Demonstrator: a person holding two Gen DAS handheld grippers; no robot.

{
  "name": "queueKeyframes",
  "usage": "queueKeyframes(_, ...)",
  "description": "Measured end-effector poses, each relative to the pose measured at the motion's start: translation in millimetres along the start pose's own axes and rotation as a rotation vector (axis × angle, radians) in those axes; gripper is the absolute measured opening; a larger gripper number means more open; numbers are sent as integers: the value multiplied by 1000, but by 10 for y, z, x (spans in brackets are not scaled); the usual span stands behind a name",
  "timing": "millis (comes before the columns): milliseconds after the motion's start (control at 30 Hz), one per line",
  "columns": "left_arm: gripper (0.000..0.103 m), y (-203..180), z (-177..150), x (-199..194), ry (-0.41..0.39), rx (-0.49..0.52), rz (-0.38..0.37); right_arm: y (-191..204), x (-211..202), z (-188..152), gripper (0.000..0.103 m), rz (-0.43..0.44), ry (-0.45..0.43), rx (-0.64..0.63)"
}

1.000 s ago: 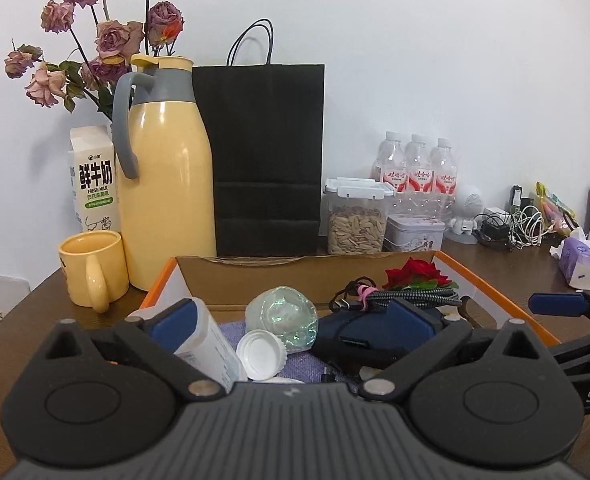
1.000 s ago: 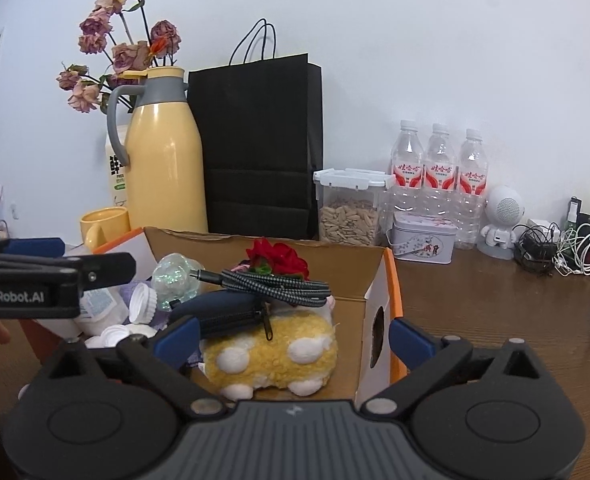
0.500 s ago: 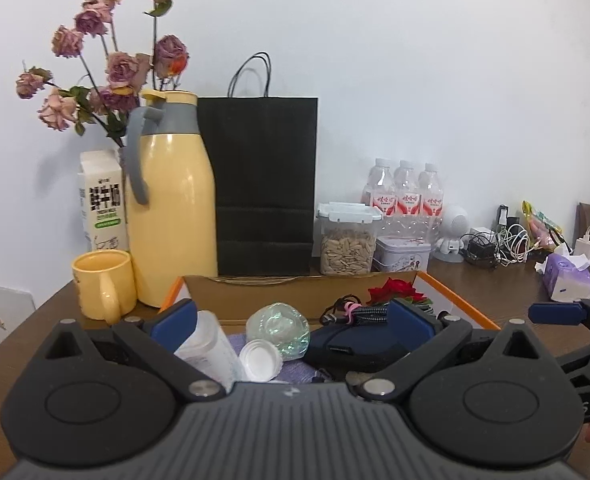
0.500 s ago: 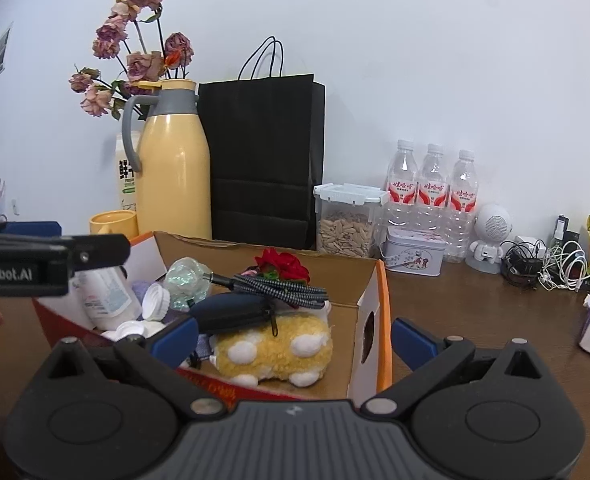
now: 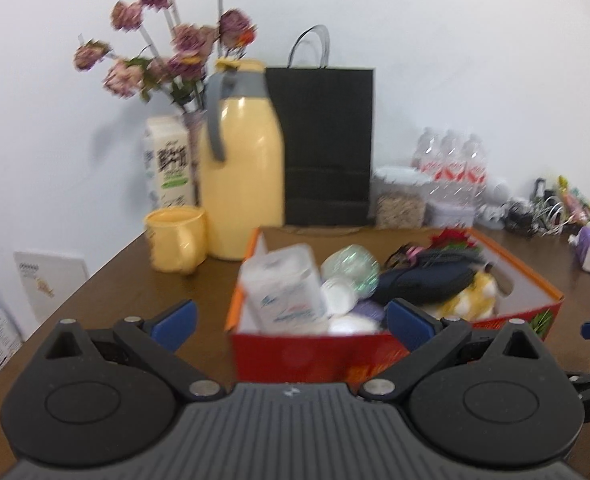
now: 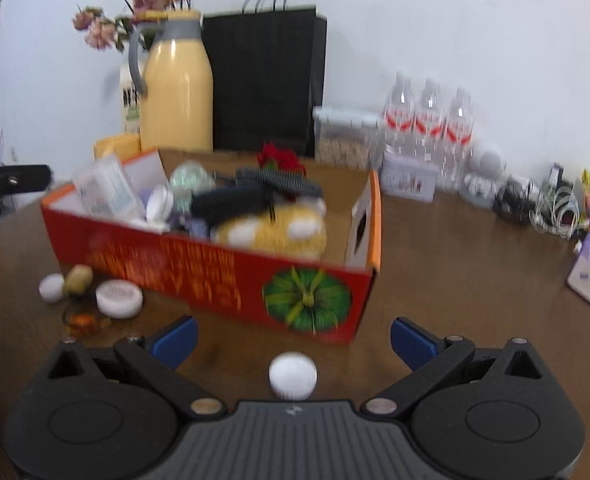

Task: Organize objects
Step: 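Withdraw both tools from the box back over the table, then grasp a white cap with the right tool while the left tool grasps another white cap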

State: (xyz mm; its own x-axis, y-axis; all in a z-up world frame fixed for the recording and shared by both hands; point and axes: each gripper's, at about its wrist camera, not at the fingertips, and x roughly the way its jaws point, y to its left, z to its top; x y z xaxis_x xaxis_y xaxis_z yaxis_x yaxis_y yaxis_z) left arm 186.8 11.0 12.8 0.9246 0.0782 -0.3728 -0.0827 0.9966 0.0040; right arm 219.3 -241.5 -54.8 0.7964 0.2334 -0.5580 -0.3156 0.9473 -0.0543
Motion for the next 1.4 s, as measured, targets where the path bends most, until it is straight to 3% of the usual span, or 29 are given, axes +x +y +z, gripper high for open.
queueKeyframes(333, 103, 303, -298, -102, 100, -20, 86, -55, 116, -179, 99, -5, 71, 43)
queueKeyframes(433, 103, 350, -382, -101, 134, -19, 91, -55, 156, -198, 90, 1, 82, 48)
queueKeyframes(700, 103, 353, -524, -76, 189, -9, 89, -79, 159, -215, 43, 34, 75, 72)
queueKeyframes(867, 103, 299, -548, -45, 203, -3, 79, -83, 152, -220, 27, 62, 62, 70)
queueKeyframes(1067, 103, 253, -563, 33, 226, 7, 71, -54, 130, -235, 27, 71, 41, 64)
queueKeyframes(1400, 103, 173, -567, 271, 281, 22, 62, 37, -102, -253, 27, 61, -83, 48)
